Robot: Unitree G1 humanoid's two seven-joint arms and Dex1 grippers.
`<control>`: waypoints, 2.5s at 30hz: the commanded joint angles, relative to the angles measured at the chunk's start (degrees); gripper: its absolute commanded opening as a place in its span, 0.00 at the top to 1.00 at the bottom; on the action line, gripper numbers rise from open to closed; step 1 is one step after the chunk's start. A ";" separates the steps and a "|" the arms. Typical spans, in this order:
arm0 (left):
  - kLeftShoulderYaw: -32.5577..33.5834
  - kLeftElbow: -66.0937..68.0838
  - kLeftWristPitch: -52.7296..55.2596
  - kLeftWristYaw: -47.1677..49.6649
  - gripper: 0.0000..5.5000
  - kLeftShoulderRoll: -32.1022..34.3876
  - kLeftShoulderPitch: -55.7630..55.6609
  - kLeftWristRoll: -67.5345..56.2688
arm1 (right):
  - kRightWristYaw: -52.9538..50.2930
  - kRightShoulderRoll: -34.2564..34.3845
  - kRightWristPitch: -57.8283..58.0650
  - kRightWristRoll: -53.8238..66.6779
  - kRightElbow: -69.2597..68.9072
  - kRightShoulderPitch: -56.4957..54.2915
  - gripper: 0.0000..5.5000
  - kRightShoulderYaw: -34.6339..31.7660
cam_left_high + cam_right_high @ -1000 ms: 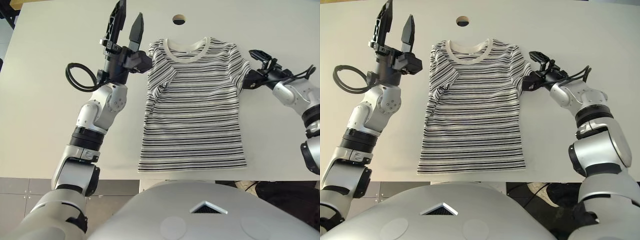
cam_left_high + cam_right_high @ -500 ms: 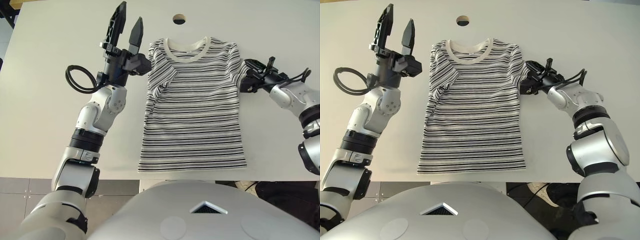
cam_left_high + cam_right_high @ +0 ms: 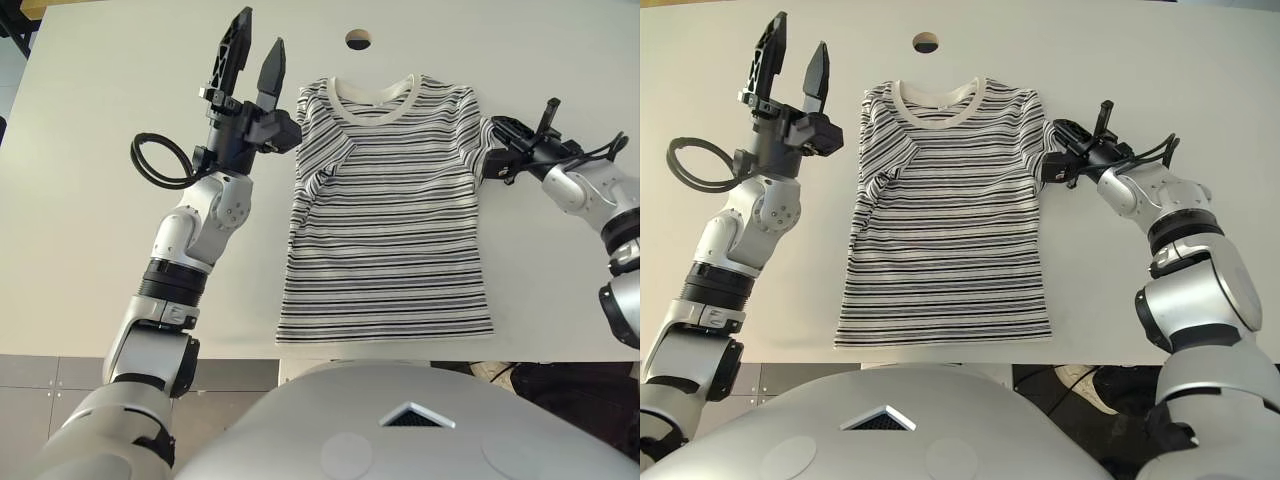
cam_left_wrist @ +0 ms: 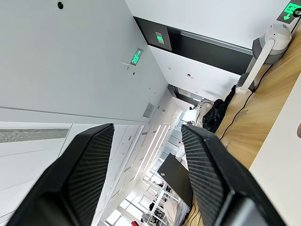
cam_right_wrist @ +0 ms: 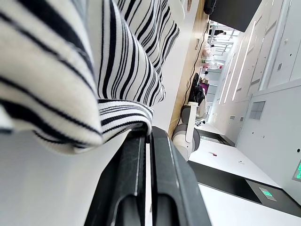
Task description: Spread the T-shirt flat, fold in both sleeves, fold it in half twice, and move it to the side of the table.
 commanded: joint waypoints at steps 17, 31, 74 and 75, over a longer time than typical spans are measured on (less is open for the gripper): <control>1.40 -0.09 -0.10 -0.53 0.51 0.47 1.45 -0.54 | -3.26 -2.58 0.22 4.48 -12.26 4.50 0.98 -7.83; -0.02 3.33 -0.49 -0.29 0.51 -0.98 0.24 -0.22 | 2.63 4.07 0.86 -0.18 -21.42 6.43 0.98 -2.82; 0.19 -28.29 -17.84 -63.44 0.51 39.41 41.27 -30.69 | 47.81 -32.94 -2.39 25.95 -80.45 70.37 0.52 -30.59; -0.30 -28.62 -17.82 -64.12 0.51 38.78 41.04 -30.49 | 48.56 -32.75 -2.42 26.02 -80.69 70.06 0.52 -30.44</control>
